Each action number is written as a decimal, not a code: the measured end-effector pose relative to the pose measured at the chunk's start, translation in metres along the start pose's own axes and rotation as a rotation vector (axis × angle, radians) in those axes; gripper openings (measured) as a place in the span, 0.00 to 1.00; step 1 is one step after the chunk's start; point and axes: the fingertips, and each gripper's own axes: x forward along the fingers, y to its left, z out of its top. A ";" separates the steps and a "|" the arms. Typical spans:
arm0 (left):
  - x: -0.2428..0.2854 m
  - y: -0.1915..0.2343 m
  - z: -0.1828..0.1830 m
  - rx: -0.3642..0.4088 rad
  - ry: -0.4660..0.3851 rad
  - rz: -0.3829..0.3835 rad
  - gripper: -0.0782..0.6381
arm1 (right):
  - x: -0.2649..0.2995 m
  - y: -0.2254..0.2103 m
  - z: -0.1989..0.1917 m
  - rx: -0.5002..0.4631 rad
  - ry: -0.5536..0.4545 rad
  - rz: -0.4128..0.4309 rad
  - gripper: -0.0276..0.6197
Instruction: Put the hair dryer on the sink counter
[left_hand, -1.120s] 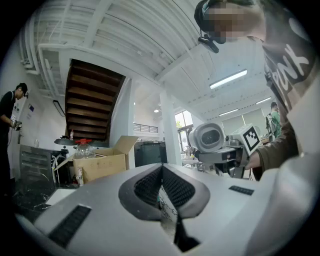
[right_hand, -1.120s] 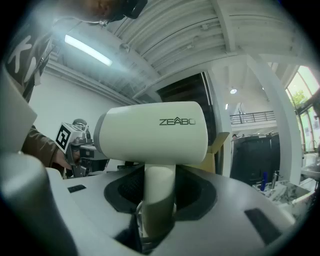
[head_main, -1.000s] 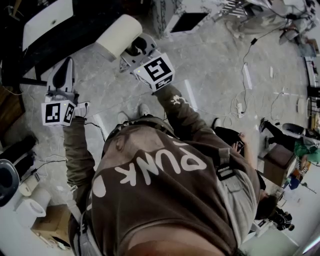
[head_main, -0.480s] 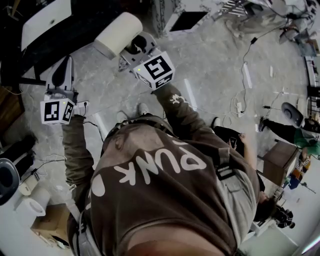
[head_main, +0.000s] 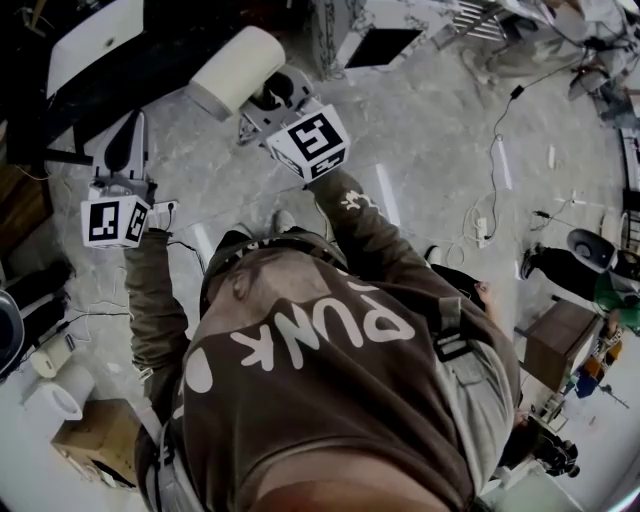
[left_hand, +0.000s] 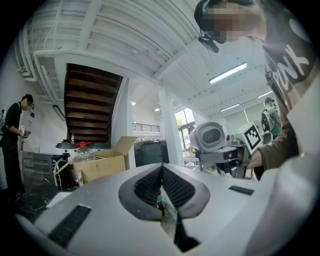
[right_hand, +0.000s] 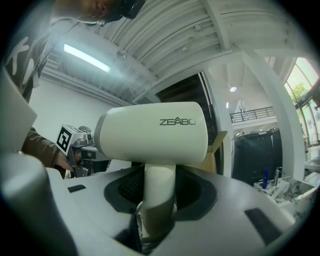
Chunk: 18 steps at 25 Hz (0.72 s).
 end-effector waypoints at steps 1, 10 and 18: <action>0.002 -0.004 0.000 0.002 0.002 0.002 0.10 | -0.003 -0.002 -0.001 0.001 0.000 0.005 0.28; 0.028 0.003 -0.017 -0.004 0.011 0.006 0.10 | 0.012 -0.026 -0.021 0.014 0.020 0.005 0.28; 0.089 0.076 -0.058 -0.033 0.000 -0.018 0.10 | 0.093 -0.068 -0.052 0.009 0.063 -0.028 0.28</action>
